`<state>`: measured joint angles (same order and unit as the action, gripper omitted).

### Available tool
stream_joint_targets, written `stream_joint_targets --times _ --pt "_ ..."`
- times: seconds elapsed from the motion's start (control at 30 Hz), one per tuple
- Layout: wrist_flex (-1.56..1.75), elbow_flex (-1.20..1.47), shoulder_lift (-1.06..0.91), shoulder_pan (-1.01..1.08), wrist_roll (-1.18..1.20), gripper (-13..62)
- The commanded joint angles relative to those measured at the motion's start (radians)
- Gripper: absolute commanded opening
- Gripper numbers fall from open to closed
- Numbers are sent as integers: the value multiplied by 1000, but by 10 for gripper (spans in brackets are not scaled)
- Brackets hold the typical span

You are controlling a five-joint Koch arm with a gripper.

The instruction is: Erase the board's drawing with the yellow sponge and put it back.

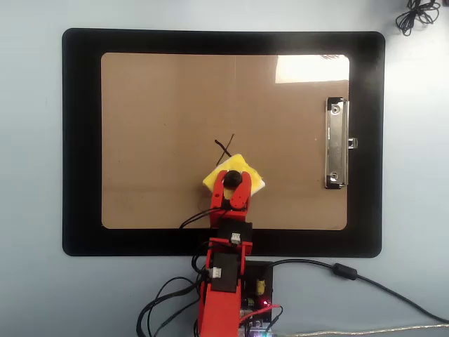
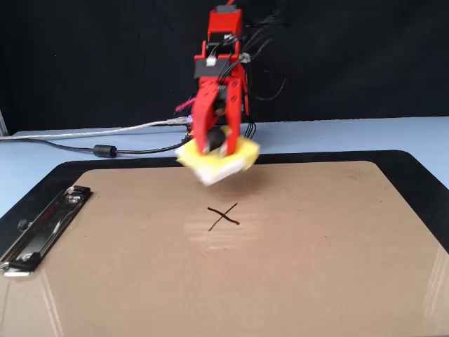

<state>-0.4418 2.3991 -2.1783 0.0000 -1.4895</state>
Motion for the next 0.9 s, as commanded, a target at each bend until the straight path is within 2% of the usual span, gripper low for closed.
stream_joint_targets --times 0.0,0.2,0.37,0.6,0.73,0.87 --pt "198 -32 60 9 20 -81" --pt "607 71 362 15 15 -82" --pt "775 94 460 14 14 -82" --pt "825 -207 808 34 12 -81" --pt "825 -166 772 32 11 -82" --pt "825 112 509 29 11 -82"
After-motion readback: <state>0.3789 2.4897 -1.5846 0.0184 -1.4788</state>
